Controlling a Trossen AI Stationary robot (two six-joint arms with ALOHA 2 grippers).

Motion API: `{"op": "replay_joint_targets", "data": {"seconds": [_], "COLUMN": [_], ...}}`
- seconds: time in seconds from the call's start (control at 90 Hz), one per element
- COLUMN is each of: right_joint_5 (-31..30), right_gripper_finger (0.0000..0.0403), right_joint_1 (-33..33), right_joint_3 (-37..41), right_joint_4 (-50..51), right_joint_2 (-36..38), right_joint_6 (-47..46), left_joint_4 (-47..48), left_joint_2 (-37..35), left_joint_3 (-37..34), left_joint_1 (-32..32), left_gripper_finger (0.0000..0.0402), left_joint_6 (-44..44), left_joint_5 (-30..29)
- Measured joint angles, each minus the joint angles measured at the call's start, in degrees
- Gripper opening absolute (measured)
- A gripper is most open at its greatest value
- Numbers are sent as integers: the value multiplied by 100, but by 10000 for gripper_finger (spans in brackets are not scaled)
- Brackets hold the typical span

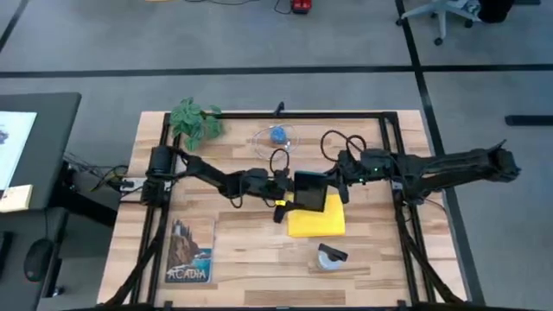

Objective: Apply microfiber cloth
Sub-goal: Spray the tablet using the spray bottle

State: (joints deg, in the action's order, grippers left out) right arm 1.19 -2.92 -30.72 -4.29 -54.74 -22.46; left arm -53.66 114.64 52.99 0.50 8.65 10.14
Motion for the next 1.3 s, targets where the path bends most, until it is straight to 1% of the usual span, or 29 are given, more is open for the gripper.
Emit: {"op": "replay_joint_targets", "data": {"seconds": [0.056, 0.111, 0.189, 0.3, 0.344, 0.433, 0.544, 0.6, 0.722, 0.822, 0.867, 0.9, 1.0, 1.122, 1.3], "right_joint_5": [13, 13, -31, -32, -40, -68, -142, -132, -140, -302, -431, -501, -855, -1477, -2142], "right_gripper_finger": [13, 13, 13, 15, 20, 40, 81, 105, 157, 182, 186, 186, 180, 166, 150], "right_joint_1": [2, 2, 6, 4, 4, 4, -12, -60, -98, -87, 9, 106, 467, 1033, 1882], "right_joint_3": [0, 0, -6, -7, -7, -7, -53, -253, -1016, -1642, -1775, -1817, -1778, -1634, -1325], "right_joint_4": [52, 96, 104, 127, 124, 157, 268, 652, 1951, 2688, 2846, 2902, 2957, 2946, 2822], "right_joint_2": [0, 0, 2, 0, 0, -3, 13, 42, 177, 312, 394, 456, 634, 729, 612], "right_joint_6": [-15, -15, 23, 254, 387, 672, 1049, 1282, 1676, 1686, 1657, 1647, 1489, 1067, 357], "left_joint_4": [60, 80, 109, 245, 278, 382, 506, 505, 356, 441, 520, 553, 558, 571, 645], "left_joint_2": [-1, 6, 6, 6, 4, -1, 3, 6, 4, 9, 11, 35, 230, 441, 404], "left_joint_3": [11, 11, 11, 11, 11, 15, 7, 5, 5, 11, 56, 92, 228, 363, 218], "left_joint_1": [-9, -7, -11, -27, -34, -44, -47, -61, -200, -448, -566, -644, -754, -746, -566], "left_gripper_finger": [198, 170, 118, 33, 17, 15, 10, 7, 6, 5, 5, 4, 4, 4, 4], "left_joint_6": [-29, 20, 110, 129, 178, 188, 176, 174, 229, 224, 175, 117, -7, 36, 91], "left_joint_5": [-9, -26, -134, -310, -379, -557, -592, -589, -612, -479, -451, -557, -1201, -1883, -2191]}}
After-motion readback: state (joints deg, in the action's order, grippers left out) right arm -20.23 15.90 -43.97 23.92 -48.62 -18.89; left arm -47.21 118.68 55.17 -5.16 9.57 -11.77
